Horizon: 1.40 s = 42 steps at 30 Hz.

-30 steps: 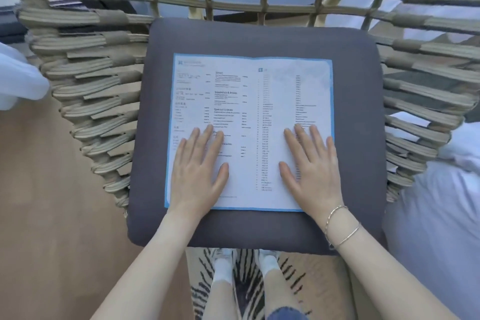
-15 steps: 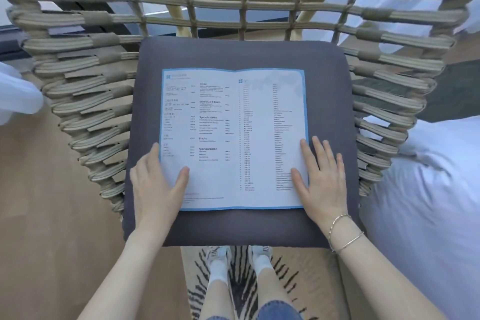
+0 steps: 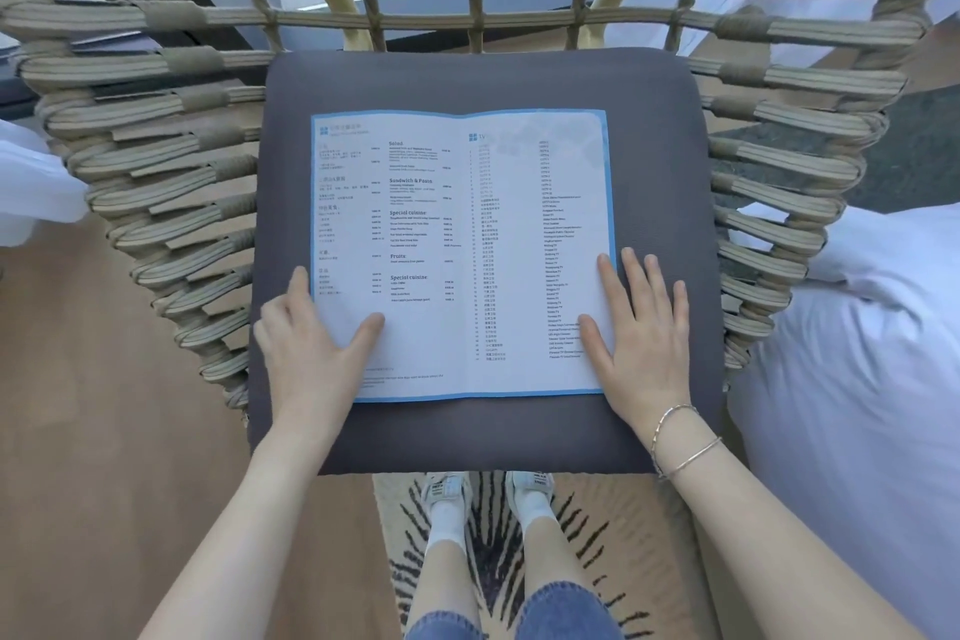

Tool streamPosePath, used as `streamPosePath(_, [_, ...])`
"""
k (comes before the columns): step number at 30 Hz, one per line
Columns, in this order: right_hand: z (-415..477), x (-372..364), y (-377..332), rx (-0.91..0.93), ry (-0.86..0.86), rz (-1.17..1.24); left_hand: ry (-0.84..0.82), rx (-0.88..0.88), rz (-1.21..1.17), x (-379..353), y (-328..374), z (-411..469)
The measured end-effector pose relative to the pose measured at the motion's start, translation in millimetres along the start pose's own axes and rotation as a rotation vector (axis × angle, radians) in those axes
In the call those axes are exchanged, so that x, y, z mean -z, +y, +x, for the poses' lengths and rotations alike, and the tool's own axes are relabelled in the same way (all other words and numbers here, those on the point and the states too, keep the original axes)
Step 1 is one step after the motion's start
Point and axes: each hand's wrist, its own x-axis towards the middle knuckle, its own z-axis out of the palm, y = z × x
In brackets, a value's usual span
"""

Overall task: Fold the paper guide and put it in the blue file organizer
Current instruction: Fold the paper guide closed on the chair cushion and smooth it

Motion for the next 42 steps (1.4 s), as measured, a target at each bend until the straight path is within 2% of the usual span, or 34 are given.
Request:
streamPosePath(16, [-2, -1, -3, -0.016, -0.020, -0.006, 0.006, 0.078, -0.073, -8, -2, 13])
streamPosePath(21, [-1, 2, -5, -0.017, -0.032, -0.017, 0.005, -0.014, -0.127, -8, -10, 11])
streamPosePath(26, [-1, -2, -2, -0.012, -0.017, -0.021, -0.050, -0.009, -0.241, -9, -19, 18])
streamPosePath(31, [0, -1, -3, -0.013, -0.023, -0.014, -0.039, -0.080, -0.229, 3, -13, 20])
streamPosePath(37, [4, 20, -9, -0.067, -0.102, 0.111, 0.013, -0.283, -0.215, 43, 29, -2])
streamPosePath(42, [11, 64, -10, -0.073, -0.064, 0.296, -0.135, -0.345, -0.431, 56, 84, -37])
